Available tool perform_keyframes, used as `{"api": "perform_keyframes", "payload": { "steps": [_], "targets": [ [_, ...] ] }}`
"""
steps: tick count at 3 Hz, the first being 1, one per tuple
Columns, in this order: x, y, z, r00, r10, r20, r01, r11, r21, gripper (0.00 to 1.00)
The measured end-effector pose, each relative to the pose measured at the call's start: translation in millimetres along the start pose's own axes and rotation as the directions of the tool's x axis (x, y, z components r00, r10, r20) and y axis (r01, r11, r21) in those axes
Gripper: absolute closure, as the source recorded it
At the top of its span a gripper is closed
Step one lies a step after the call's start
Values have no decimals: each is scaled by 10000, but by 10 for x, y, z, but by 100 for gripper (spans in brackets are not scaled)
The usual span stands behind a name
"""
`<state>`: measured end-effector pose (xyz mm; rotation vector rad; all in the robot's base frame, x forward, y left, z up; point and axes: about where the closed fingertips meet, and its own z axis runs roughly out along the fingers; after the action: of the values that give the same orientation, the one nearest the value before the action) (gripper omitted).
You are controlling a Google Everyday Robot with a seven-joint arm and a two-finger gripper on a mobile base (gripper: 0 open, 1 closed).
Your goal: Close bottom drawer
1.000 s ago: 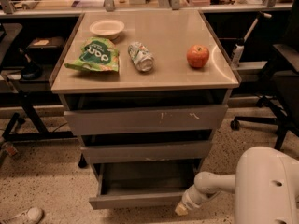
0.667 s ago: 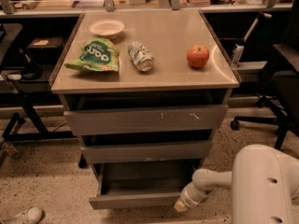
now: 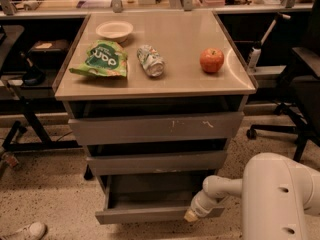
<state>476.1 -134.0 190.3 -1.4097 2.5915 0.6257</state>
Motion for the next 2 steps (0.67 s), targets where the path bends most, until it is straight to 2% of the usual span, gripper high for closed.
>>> {"api": "perform_keyframes", "payload": {
  "steps": [2],
  "targets": [
    [0,-1,0,10000,-1,-1,1,10000,-1,57]
  ]
}}
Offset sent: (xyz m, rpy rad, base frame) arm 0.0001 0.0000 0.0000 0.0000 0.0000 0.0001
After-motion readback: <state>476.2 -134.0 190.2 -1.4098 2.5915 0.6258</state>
